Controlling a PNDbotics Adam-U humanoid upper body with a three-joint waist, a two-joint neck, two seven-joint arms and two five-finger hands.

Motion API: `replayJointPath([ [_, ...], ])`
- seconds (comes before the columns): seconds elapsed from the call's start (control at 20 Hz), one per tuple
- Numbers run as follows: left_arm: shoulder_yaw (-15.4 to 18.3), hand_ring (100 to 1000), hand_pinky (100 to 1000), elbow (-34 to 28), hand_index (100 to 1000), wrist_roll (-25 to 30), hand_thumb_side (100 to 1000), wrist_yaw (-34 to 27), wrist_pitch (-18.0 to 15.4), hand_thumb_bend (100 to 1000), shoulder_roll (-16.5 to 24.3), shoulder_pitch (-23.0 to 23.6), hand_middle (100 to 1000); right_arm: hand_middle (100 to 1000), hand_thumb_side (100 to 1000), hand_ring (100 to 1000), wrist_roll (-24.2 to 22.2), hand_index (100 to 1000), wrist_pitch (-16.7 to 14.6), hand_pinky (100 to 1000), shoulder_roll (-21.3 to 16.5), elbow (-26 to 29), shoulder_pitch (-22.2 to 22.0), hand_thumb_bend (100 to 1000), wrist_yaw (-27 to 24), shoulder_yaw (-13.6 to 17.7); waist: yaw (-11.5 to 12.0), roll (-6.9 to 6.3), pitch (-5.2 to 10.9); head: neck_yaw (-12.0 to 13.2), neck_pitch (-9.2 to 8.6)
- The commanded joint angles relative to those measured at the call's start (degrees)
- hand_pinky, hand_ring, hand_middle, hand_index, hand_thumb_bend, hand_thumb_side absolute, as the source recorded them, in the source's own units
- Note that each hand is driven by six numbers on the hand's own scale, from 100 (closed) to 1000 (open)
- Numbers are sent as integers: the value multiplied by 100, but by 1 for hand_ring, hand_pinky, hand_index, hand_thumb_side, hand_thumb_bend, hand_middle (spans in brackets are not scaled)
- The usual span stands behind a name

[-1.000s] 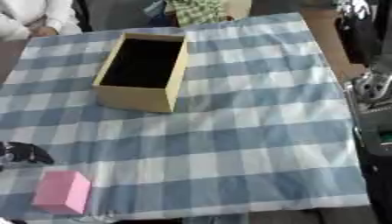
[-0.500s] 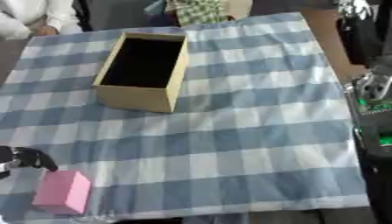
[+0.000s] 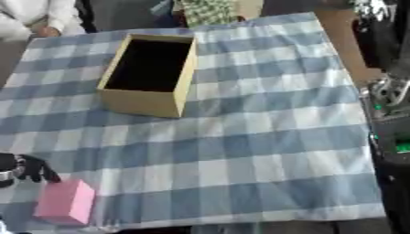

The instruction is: Pick up objects on the table and place them in the box.

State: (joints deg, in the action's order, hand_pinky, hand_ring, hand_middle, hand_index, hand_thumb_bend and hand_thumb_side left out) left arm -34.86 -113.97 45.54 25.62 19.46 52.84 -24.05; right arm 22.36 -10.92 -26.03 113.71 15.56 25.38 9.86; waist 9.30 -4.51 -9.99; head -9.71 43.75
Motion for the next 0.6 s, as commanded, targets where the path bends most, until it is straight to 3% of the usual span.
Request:
replayJointPath([
  [0.05, -28, 820, 829, -62, 881, 98, 269, 17, 61, 588, 77, -35, 828, 666, 907, 667, 16, 743, 23, 853, -87, 88, 34, 100, -26, 52, -2, 22, 50, 6, 37],
  [0.2, 21, 866, 865, -62, 906, 106, 274, 167, 58, 617, 90, -50, 867, 666, 907, 666, 17, 743, 27, 854, -90, 88, 28, 100, -17, 51, 7, 22, 49, 0, 37],
  [0.6, 277, 878, 874, -62, 916, -172, 291, 494, -142, 632, 149, -41, 879, 664, 904, 665, 28, 742, 30, 853, -86, 88, 12, 100, -12, 54, 35, 21, 60, -28, 37],
])
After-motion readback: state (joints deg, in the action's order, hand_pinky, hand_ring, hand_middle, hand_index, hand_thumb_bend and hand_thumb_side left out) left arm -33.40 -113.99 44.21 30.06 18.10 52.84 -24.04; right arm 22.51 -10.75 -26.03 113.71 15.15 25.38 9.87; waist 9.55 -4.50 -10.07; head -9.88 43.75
